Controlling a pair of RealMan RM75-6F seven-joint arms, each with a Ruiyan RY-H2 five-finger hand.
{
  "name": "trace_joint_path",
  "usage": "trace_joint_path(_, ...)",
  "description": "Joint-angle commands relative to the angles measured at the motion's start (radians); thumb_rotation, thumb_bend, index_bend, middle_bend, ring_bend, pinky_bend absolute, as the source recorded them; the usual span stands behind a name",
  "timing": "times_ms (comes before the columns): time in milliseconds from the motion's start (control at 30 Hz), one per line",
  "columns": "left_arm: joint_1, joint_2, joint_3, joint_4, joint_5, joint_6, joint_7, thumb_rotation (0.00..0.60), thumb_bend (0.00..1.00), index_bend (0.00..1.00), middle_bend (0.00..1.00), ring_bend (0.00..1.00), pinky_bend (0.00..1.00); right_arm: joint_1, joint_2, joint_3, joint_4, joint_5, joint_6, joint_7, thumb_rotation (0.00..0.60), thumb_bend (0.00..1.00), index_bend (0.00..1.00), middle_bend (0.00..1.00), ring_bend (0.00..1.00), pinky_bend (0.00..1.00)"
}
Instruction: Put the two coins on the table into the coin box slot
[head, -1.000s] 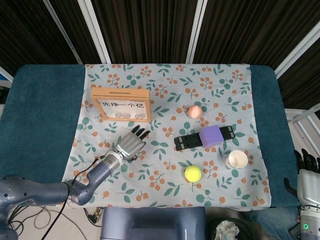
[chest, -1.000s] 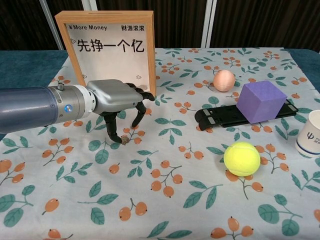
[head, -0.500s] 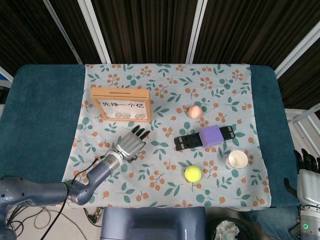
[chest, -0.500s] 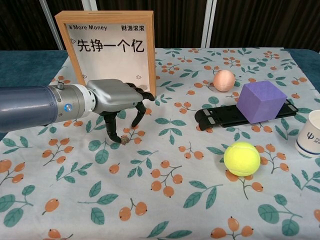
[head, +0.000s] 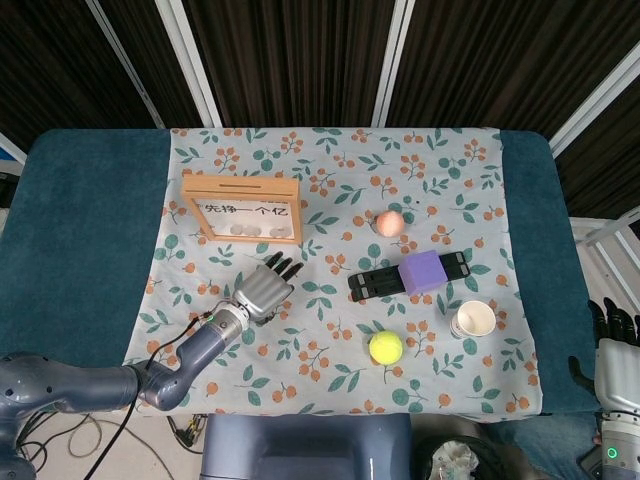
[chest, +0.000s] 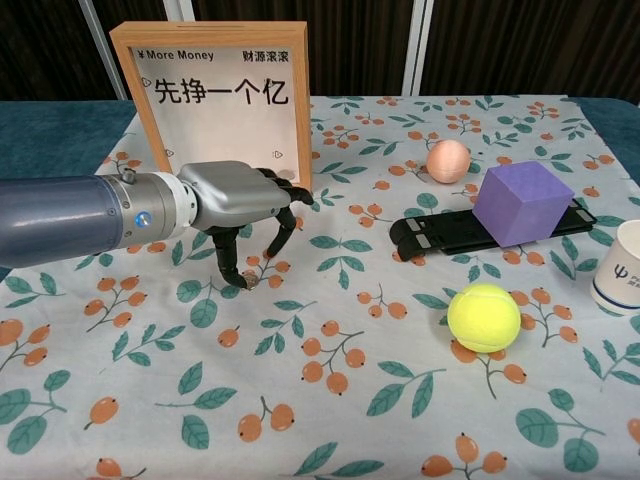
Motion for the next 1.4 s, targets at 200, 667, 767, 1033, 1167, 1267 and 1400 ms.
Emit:
trace_joint_path(200, 0.003, -0.004, -0.004, 0.009, -0.003, -0.009, 0.008, 0.600, 0.11, 0.51, 0.00, 0.00, 0.00, 0.000, 0.001, -0.001, -0.001, 0.002, -0.001, 0.000, 0.600, 0.41, 0.10, 0.04, 0.08, 0.00)
trace_joint_path(667, 0.001, -0.006, -0.008, 0.011, -0.019, -0.023, 0.032, 0.600, 0.09, 0.50, 0.00, 0.00, 0.00, 0.002, 0.003, -0.001, -0.003, 0.007, -0.004, -0.001, 0.600, 0.41, 0.10, 0.04, 0.08, 0.00)
trace_joint_path(767, -0.001, -0.006, -0.006, 0.009, -0.027, -0.022, 0.048, 0.600, 0.09, 0.50, 0.00, 0.00, 0.00, 0.002, 0.003, 0.000, -0.005, 0.008, -0.004, 0.000, 0.600, 0.41, 0.10, 0.04, 0.08, 0.00)
trace_joint_path(1033, -0.003, -0.009, -0.008, 0.010, -0.041, -0.021, 0.061, 0.600, 0.09, 0.50, 0.00, 0.00, 0.00, 0.002, 0.003, -0.002, -0.005, 0.008, -0.003, 0.001, 0.600, 0.41, 0.10, 0.04, 0.08, 0.00)
trace_joint_path(1167, -0.003, -0.011, -0.005, 0.011, -0.043, -0.024, 0.067, 0.600, 0.08, 0.51, 0.00, 0.00, 0.00, 0.002, 0.004, -0.002, -0.007, 0.009, -0.005, -0.001, 0.600, 0.41, 0.10, 0.04, 0.08, 0.00)
trace_joint_path(1267, -0.003, -0.012, -0.003, 0.012, -0.045, -0.026, 0.069, 0.600, 0.09, 0.51, 0.00, 0.00, 0.00, 0.002, 0.004, -0.002, -0.006, 0.008, -0.003, -0.001, 0.600, 0.41, 0.10, 0.04, 0.08, 0.00)
trace_joint_path(1400, -0.003, -0.011, -0.002, 0.010, -0.043, -0.024, 0.072, 0.600, 0.09, 0.51, 0.00, 0.00, 0.00, 0.003, 0.005, -0.003, -0.007, 0.010, -0.005, -0.002, 0.600, 0.41, 0.10, 0.04, 0.08, 0.00)
